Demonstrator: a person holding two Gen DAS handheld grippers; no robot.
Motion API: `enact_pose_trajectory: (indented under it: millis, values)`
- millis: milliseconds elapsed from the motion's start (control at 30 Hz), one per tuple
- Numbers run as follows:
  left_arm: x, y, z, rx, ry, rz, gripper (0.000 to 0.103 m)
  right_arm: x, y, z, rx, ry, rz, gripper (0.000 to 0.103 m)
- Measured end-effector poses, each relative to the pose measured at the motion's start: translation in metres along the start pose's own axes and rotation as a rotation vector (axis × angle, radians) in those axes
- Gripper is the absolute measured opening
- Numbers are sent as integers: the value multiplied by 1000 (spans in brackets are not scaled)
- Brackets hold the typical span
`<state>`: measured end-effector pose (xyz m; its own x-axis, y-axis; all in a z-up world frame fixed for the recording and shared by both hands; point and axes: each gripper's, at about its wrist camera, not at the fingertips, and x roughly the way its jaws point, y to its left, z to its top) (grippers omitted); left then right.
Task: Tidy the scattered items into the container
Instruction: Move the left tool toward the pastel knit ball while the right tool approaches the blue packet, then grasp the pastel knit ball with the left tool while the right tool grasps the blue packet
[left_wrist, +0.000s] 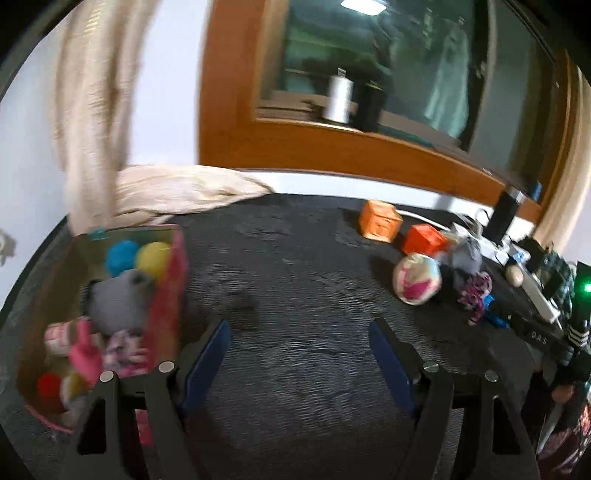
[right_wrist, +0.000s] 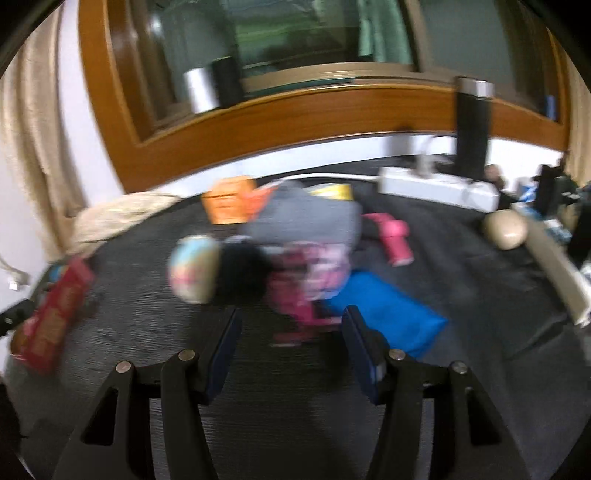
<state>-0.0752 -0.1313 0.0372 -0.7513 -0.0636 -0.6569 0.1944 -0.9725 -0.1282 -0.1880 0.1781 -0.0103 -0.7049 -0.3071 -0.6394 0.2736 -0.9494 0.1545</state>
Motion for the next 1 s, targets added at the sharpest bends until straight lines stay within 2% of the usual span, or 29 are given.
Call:
enact_pose_trajectory:
  millis: [133,267,433,500,667,900,1000]
  values:
    - [28,-36,4,51,40,-28,79,-3,-33,3,-17,-21,-74,61]
    - [57,-62,11,82,82,-75,79,0,-53,4,-28,-19,-78,61]
    - [93,-94,23,124,123,-143,79,4,-57,3,-8,-4,-63,62]
    - [104,-103,28,130,133,-165,79,6,-59,2,0,3,-57,67]
    - [133,-113,38,148,148,-134,79,11,-60,0,7,23,-54,69]
    - [155,-120,32,205,219,-179,79,16,-59,-1,1,43,-51,69]
    - [165,-117,32,199,230,-156,79,17,-61,0,7,49,-49,69]
